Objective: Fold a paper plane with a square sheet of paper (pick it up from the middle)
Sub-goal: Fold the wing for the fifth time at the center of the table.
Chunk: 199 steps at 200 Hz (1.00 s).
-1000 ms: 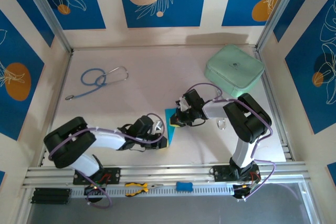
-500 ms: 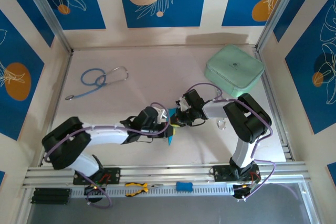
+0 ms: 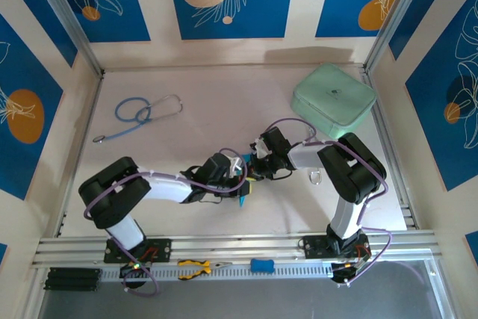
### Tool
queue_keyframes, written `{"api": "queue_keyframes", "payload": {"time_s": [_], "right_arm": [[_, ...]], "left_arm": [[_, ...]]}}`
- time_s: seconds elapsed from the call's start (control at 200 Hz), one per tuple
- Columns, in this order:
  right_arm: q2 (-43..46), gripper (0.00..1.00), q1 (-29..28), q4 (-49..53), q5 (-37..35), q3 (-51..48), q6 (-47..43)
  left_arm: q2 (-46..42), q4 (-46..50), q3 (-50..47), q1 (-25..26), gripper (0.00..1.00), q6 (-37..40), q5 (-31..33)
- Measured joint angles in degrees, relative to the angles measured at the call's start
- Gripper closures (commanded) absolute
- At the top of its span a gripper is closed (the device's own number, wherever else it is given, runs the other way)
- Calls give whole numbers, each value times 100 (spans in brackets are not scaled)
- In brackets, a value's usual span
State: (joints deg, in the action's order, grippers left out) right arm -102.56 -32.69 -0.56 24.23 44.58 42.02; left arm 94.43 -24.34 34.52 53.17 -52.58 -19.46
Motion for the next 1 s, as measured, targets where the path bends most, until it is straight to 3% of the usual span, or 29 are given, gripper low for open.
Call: {"api": "queue_keyframes", "payload": {"time_s": [0.595,0.995], "right_arm": [[-9,94,2,-4,17,0,0],[-9,94,2,-2,15,0,0]], "left_arm": [[-57,-514,-673,170,98,-291,111],[-767,828,-734,789,100,179,455]]}}
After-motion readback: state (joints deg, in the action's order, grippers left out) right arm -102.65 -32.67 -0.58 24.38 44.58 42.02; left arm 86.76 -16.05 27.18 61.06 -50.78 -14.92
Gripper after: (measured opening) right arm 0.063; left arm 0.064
